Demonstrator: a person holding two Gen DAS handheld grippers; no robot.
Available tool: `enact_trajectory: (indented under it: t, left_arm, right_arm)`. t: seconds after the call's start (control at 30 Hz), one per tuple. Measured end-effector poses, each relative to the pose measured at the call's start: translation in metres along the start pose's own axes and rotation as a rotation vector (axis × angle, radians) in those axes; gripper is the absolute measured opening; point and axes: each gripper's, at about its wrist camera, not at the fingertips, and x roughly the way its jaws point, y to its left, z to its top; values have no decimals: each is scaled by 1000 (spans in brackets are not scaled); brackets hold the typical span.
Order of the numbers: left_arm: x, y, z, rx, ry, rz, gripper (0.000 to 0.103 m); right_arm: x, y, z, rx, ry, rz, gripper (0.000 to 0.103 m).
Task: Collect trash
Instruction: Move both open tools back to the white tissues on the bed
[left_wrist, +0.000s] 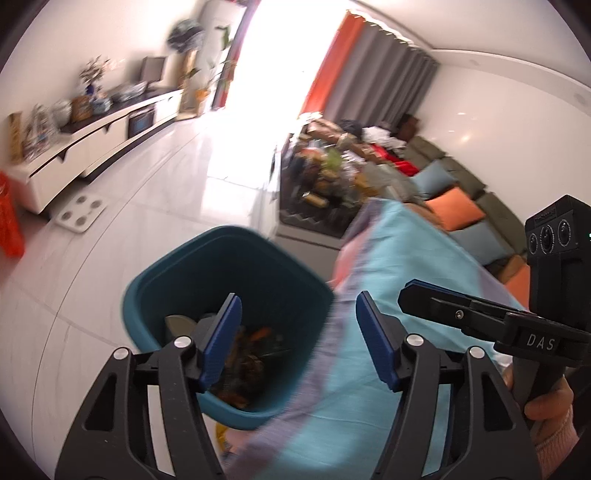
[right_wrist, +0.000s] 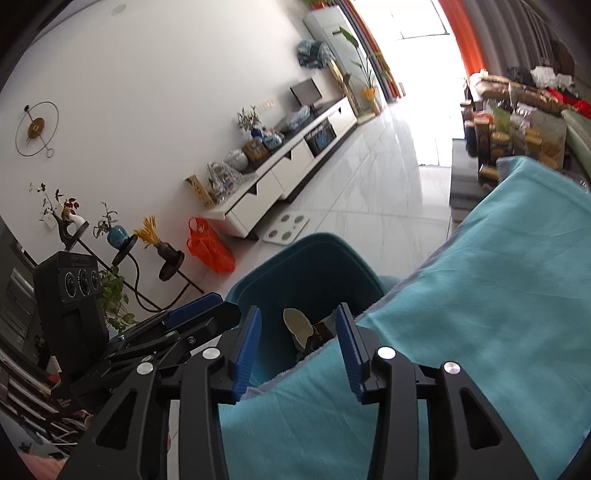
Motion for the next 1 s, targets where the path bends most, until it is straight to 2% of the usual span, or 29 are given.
enact_trajectory:
  t: [0.23,0.53,0.8,1.0]
  left_arm:
    - [-13,-69,-14,129,5,-165,68]
    - [8,-161,-53,284,116,-318,68]
    - [28,-227,-84,403,189,-356,70]
    - [51,-258,-90,471,248,-330,72]
  right_arm:
    - [-76,-17,-30,-23,-114,-100,47]
    - [-171,-68,-93,98,-226,-299,47]
    - [-229,-101,-144,215,-301,-475,47]
    - [-256,-128,-174,304,-322,-576,47]
